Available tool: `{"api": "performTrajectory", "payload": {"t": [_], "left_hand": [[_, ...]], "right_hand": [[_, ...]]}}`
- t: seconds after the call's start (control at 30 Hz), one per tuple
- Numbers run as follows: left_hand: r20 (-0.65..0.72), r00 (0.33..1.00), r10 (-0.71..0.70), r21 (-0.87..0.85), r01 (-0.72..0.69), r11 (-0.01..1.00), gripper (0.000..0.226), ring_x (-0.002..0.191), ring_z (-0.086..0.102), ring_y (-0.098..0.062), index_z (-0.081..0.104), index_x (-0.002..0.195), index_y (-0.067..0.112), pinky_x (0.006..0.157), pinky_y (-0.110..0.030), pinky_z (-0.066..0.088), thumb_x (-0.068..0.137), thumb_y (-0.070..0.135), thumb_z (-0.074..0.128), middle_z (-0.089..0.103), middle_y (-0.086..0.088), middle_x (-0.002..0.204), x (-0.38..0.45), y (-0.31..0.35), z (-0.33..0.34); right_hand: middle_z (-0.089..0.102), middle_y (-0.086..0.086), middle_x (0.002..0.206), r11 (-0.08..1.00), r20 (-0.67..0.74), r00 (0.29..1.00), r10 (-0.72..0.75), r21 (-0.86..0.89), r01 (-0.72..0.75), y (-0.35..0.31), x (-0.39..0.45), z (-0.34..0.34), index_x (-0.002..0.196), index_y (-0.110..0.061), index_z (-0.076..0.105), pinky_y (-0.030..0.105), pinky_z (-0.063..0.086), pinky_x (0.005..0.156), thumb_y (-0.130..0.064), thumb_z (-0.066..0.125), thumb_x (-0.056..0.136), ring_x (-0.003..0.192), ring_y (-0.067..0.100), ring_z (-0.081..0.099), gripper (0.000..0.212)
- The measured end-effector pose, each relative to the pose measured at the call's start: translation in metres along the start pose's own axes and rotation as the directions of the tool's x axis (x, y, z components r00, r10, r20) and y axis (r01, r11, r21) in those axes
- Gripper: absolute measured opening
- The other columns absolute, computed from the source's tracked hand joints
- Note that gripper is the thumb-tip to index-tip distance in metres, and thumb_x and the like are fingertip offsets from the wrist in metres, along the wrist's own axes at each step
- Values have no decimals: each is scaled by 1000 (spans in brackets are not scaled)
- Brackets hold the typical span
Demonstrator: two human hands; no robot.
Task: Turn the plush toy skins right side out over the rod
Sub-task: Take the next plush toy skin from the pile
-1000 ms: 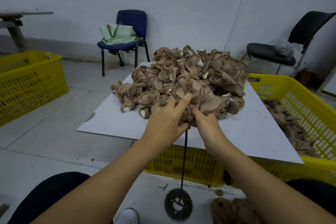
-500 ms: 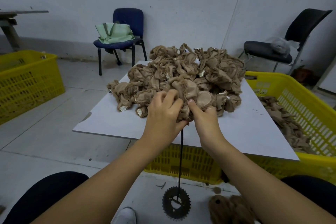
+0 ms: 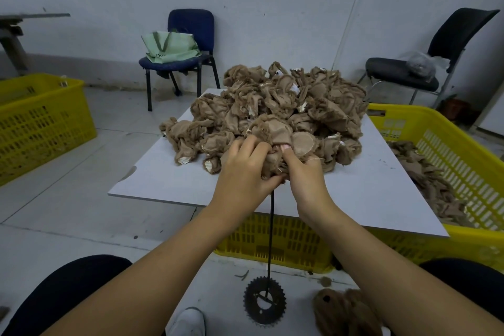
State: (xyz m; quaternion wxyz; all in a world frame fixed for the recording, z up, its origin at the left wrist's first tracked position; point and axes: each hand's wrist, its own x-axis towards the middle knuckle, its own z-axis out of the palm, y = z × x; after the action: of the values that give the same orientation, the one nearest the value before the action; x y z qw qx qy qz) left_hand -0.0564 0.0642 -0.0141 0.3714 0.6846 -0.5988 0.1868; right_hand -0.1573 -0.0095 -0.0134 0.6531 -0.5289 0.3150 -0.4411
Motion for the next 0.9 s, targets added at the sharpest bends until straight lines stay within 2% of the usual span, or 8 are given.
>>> {"api": "performTrajectory", "payload": {"t": [0.13,0.23,0.33,0.4,0.5,0.57,0.8,0.9], "left_hand": [[26,1000,15,-73,-13,997,41,97,50,-29,63,100,5,79,-43,49,72,22,88,53,-10,108,2,1,1],[31,999,8,-51,-7,999,39,97,49,-30,62,100,6,78,-44,49,75,23,86,52,-11,109,2,1,2],[52,998,26,-61,-23,998,42,99,49,-31,58,106,7,80,-44,47,77,23,84,52,-10,112,3,1,3],[53,998,32,-97,-27,995,41,97,49,-30,55,108,8,80,-43,46,79,21,80,52,-8,109,3,1,4],[27,999,24,-103,-21,994,39,93,50,-29,54,106,4,78,-37,44,78,17,78,53,-10,106,2,1,5],[-4,999,43,-101,-44,994,39,90,52,-29,55,103,1,77,-31,40,77,15,80,55,-13,102,-2,0,8],[-162,986,45,-15,-48,999,28,77,51,-35,56,82,2,64,-44,49,70,1,82,53,-17,84,-18,-2,24],[-160,986,50,-55,-59,997,26,81,45,-24,56,83,5,65,-31,41,74,6,80,52,-13,87,-22,-2,28]], "right_hand": [[72,16,100,999,-121,992,-25,29,28,0,-2,0,106,-9,67,31,60,74,-19,70,92,96,27,72,17],[49,4,121,913,-260,901,-348,-312,262,-5,-2,-6,113,-24,44,27,50,94,-15,82,78,111,15,52,53],[43,1,125,541,5,707,-708,-640,546,-16,-1,-14,113,-22,54,31,41,98,-7,79,75,115,16,44,47],[54,-1,119,406,278,662,-696,-608,682,-18,3,-16,102,-15,65,38,46,93,3,67,79,111,15,51,29],[61,-3,104,534,461,762,-455,-544,647,-17,5,-19,99,-11,68,40,49,90,-2,53,89,102,13,56,20],[59,-4,101,539,497,777,-387,-562,627,-15,9,-23,97,-12,68,36,48,88,-11,52,95,99,12,55,16],[56,-3,99,648,468,774,-426,-440,622,8,-3,-28,89,-16,54,47,53,73,-16,60,96,91,19,59,9],[59,-2,97,759,375,840,-391,-385,525,12,-7,-29,85,-13,54,57,54,71,-22,61,97,92,25,61,16]]}}
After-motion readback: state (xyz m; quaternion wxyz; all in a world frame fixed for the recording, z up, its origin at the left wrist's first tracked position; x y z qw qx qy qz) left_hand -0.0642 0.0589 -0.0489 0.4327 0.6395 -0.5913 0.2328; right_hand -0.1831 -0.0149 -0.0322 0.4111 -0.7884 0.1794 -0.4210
